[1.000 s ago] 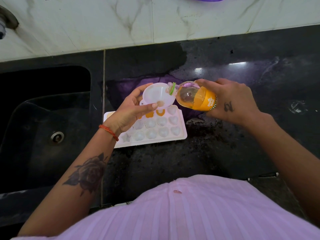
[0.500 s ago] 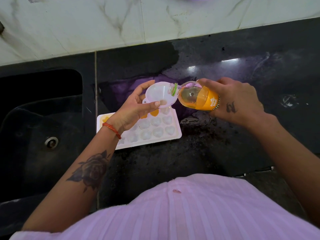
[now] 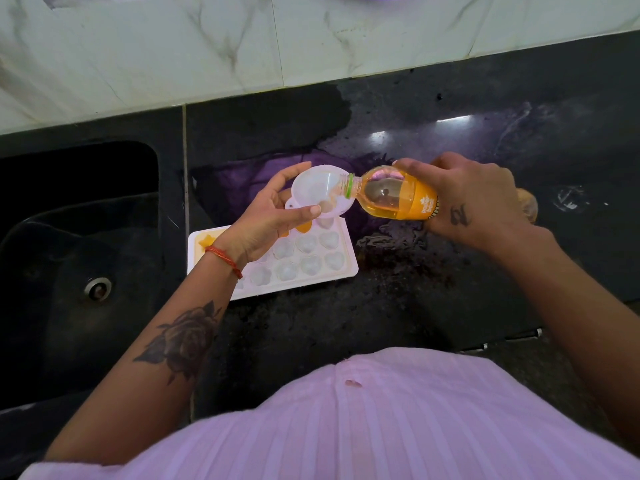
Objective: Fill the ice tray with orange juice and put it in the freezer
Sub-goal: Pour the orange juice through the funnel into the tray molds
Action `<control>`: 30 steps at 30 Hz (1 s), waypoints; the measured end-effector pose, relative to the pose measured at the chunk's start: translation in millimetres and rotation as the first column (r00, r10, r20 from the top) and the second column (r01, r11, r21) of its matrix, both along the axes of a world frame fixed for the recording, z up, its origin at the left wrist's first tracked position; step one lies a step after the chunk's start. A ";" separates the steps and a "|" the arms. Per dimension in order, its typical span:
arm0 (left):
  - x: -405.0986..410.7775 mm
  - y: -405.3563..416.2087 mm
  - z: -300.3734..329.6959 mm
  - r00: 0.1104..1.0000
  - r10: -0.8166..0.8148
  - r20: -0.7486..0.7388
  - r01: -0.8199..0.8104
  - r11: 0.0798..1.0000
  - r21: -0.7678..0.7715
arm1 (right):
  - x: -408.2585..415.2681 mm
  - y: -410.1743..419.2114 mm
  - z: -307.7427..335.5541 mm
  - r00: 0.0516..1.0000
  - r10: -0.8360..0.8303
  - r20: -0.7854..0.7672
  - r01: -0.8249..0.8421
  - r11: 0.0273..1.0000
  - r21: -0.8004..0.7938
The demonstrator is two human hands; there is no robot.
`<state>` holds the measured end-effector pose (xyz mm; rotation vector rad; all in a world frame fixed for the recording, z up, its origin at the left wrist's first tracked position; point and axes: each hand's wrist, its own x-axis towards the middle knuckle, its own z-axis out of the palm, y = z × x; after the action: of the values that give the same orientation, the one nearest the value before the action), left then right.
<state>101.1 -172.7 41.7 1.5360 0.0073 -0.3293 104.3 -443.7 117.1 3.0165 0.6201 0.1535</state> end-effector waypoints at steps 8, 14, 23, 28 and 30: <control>-1.2 -0.9 2.9 1.000 -0.014 -0.003 0.014 1.000 -0.006 | 2.1 0.4 0.5 1.000 0.000 -0.005 0.000 1.000 0.014; -2.7 -2.3 5.9 1.000 -0.002 -0.003 0.002 1.000 -0.031 | 2.9 -1.0 -1.9 0.999 0.013 -0.049 -0.007 0.992 0.123; -10.7 -8.7 10.5 0.994 0.106 -0.002 -0.105 0.992 -0.073 | 2.9 -3.5 -5.6 0.993 0.054 -0.108 -0.026 0.970 0.244; -22.5 -5.8 13.2 0.976 0.216 -0.005 -0.215 0.969 -0.125 | 5.0 3.2 -1.7 0.986 0.123 -0.113 -0.088 0.957 0.276; -30.7 -0.3 15.5 0.971 0.239 0.004 -0.237 0.962 -0.138 | 4.9 9.6 -0.2 0.981 0.158 -0.110 -0.122 0.952 0.280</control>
<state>70.4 -173.0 57.1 1.3847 0.1497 -0.1194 109.3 -434.1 116.8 3.2652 0.8965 0.0485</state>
